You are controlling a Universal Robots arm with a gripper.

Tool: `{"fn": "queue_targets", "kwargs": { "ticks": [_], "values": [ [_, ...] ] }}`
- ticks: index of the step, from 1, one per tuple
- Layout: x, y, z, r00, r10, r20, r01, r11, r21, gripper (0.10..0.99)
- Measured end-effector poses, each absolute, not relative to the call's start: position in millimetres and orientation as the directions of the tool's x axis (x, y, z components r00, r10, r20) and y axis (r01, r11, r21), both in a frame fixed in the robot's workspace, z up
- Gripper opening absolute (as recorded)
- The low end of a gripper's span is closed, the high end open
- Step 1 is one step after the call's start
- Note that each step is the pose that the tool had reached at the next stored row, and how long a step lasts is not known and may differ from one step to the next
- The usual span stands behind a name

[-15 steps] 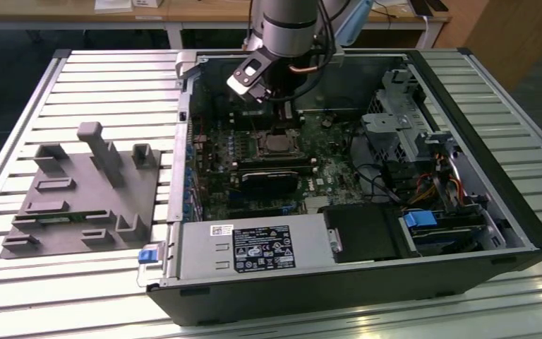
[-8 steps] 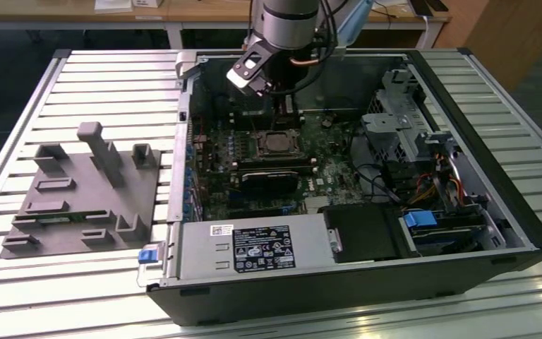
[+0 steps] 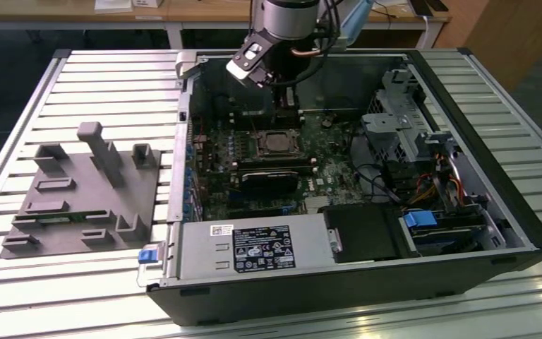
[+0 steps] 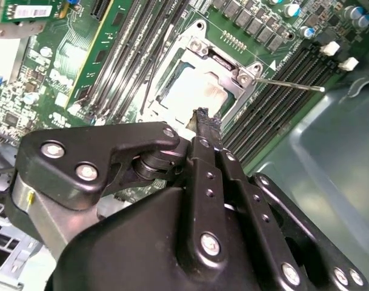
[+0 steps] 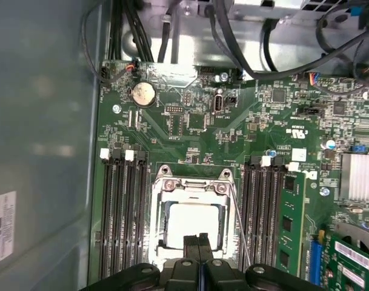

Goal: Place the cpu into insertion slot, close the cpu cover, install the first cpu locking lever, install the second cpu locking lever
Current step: 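Install the first cpu locking lever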

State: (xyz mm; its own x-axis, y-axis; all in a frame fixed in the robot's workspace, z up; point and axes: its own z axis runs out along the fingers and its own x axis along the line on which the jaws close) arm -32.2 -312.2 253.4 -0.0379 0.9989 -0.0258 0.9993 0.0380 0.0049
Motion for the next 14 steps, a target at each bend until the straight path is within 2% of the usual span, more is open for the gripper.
{"fn": "queue_targets", "kwargs": {
  "ticks": [11, 14],
  "values": [
    [-32.3, -312.2, 276.2, -0.039, 0.999, -0.026, 0.999, 0.039, 0.012, 0.114],
    [-32.3, -312.2, 276.2, -0.076, 0.997, -0.026, 0.997, 0.076, 0.012, 0.114]
  ]
}}
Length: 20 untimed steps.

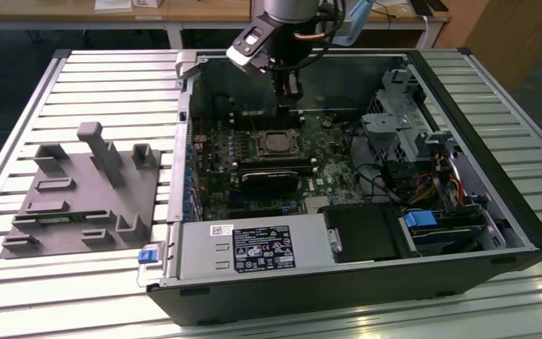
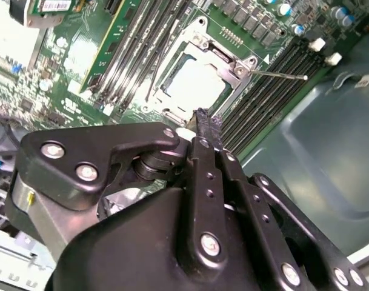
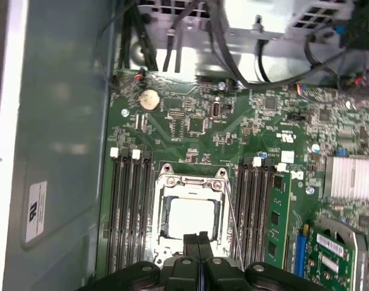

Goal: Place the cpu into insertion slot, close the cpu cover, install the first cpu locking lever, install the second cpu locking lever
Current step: 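Install the first cpu locking lever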

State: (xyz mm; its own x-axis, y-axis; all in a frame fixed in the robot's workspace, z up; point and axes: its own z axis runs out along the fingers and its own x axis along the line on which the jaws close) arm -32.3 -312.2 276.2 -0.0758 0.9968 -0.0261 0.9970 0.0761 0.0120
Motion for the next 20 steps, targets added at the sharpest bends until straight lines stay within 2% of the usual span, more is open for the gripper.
{"fn": "queue_targets", "kwargs": {
  "ticks": [20],
  "values": [
    [-32.3, -312.2, 276.0, -0.395, 0.918, -0.026, 0.918, 0.396, 0.012, 0.114]
  ]
}}
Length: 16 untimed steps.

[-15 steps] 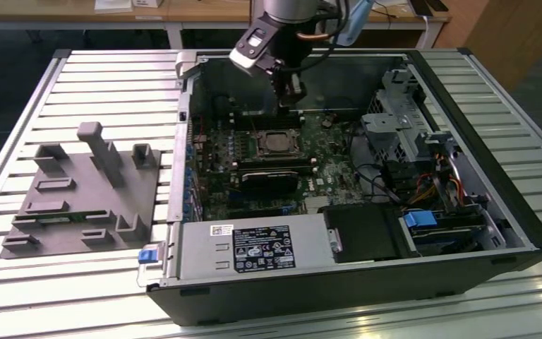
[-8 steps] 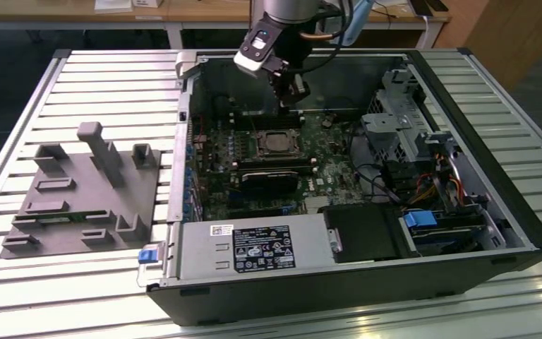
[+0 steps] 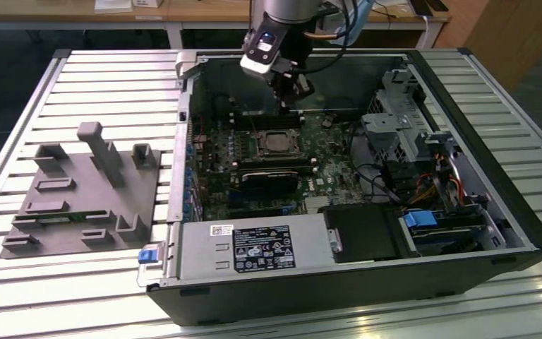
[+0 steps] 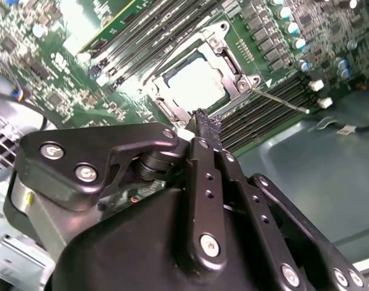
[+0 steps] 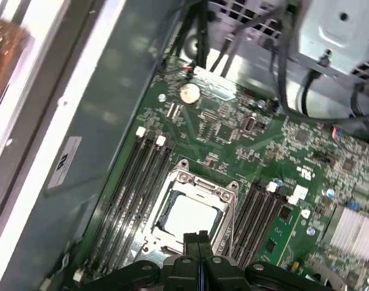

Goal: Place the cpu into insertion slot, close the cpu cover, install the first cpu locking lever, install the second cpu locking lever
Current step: 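Install the first cpu locking lever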

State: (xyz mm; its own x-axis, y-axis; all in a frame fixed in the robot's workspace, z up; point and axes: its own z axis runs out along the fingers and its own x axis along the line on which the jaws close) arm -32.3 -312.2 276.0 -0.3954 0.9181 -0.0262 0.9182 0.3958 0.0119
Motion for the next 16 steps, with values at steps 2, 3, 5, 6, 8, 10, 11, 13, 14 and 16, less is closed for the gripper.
{"fn": "queue_targets", "kwargs": {
  "ticks": [2, 3, 5, 6, 8, 10, 11, 13, 14, 16],
  "values": [
    [-32.4, -312.2, 276.0, -0.425, 0.905, -0.026, 0.905, 0.425, 0.012, 0.114],
    [-32.4, -312.2, 276.0, -0.44, 0.898, -0.026, 0.898, 0.44, 0.012, 0.114],
    [-32.4, -312.2, 276.0, -0.466, 0.884, -0.026, 0.885, 0.466, 0.012, 0.114],
    [-32.4, -312.2, 275.9, -0.478, 0.878, -0.026, 0.878, 0.479, 0.012, 0.114],
    [-32.4, -312.2, 275.9, -0.496, 0.868, -0.026, 0.868, 0.496, 0.012, 0.114],
    [-32.4, -312.2, 275.9, -0.511, 0.859, -0.026, 0.859, 0.512, 0.012, 0.114],
    [-32.3, -312.2, 275.9, -0.52, 0.854, -0.026, 0.854, 0.521, 0.012, 0.114],
    [-32.3, -312.2, 275.9, -0.554, 0.832, -0.026, 0.832, 0.554, 0.012, 0.114],
    [-32.3, -312.2, 275.9, -0.561, 0.828, -0.026, 0.828, 0.561, 0.012, 0.114],
    [-32.3, -312.2, 275.9, -0.578, 0.815, -0.026, 0.815, 0.579, 0.012, 0.114]
  ]
}}
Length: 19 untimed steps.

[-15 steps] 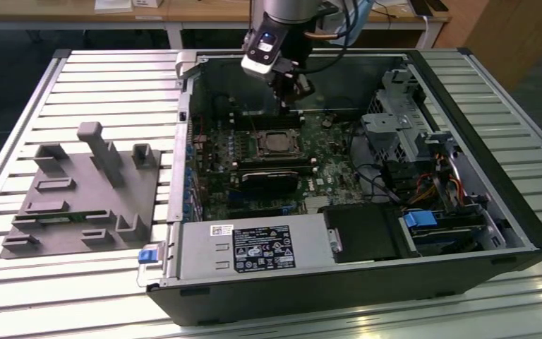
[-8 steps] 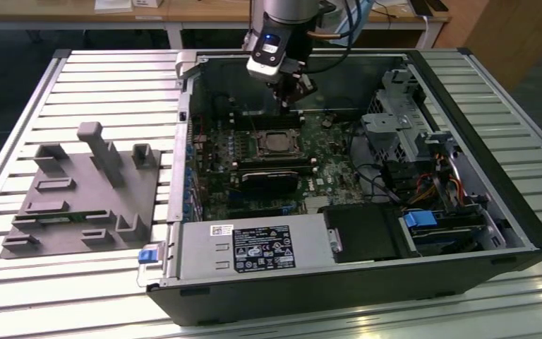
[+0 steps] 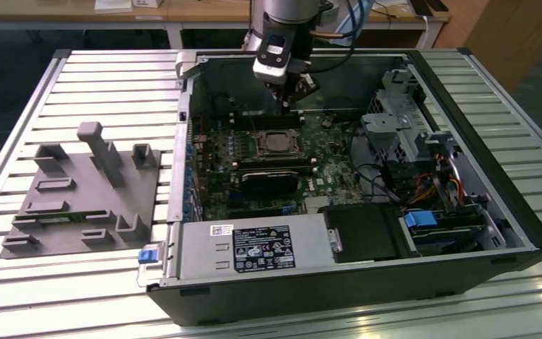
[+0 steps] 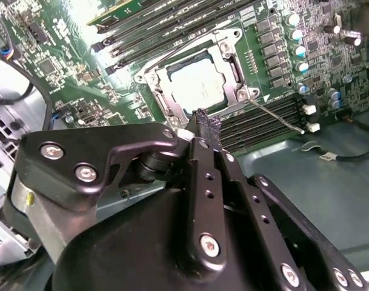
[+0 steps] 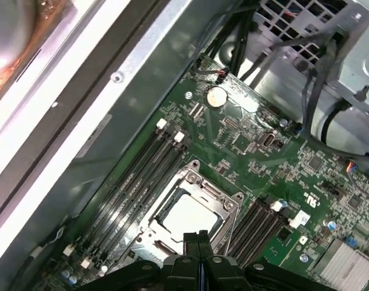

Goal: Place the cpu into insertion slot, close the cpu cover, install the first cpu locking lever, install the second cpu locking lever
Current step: 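Install the first cpu locking lever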

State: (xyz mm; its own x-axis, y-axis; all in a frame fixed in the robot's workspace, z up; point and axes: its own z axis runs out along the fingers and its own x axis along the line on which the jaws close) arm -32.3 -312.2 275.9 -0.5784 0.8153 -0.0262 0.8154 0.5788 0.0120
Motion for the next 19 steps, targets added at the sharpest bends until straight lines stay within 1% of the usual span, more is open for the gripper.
{"fn": "queue_targets", "kwargs": {
  "ticks": [19],
  "values": [
    [-32.4, -312.2, 275.9, -0.706, 0.708, -0.026, 0.708, 0.707, 0.012, 0.114]
  ]
}}
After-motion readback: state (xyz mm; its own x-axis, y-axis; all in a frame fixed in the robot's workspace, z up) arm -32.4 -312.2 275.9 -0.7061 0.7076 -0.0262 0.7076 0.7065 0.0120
